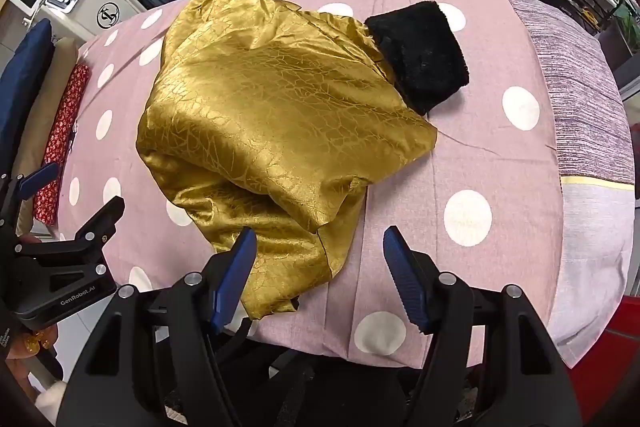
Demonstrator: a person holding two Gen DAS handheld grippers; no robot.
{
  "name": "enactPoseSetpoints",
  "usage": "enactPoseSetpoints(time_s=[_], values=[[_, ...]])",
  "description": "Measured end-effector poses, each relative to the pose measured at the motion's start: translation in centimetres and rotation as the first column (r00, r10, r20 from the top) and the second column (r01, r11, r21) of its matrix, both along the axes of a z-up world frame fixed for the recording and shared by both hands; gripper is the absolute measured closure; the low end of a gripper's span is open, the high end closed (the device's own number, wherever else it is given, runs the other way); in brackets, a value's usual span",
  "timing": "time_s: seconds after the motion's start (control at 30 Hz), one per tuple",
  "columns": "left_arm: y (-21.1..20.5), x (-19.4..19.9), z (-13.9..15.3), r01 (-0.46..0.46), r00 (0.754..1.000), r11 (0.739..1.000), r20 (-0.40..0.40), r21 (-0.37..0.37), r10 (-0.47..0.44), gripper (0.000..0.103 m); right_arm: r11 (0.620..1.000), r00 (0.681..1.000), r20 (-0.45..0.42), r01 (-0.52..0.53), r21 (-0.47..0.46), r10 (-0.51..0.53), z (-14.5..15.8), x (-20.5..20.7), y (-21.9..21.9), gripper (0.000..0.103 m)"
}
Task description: Fold large clothes
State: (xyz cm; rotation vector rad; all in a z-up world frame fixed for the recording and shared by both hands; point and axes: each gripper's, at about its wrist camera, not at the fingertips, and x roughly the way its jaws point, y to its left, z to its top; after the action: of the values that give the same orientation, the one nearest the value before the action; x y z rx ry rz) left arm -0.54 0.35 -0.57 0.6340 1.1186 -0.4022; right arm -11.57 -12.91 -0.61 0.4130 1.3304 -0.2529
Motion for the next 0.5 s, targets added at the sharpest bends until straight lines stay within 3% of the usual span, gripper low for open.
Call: enactPoseSetpoints(time_s=[0.5], values=[[0.05, -0.25, 0.01, 0.004, 1.0, 1.0, -0.003, 0.015, -0.004, 0.006, 1.0, 1.0, 0.0, 0.016, -0.003, -0.016, 0.07, -0.39, -0.06, 0.037]])
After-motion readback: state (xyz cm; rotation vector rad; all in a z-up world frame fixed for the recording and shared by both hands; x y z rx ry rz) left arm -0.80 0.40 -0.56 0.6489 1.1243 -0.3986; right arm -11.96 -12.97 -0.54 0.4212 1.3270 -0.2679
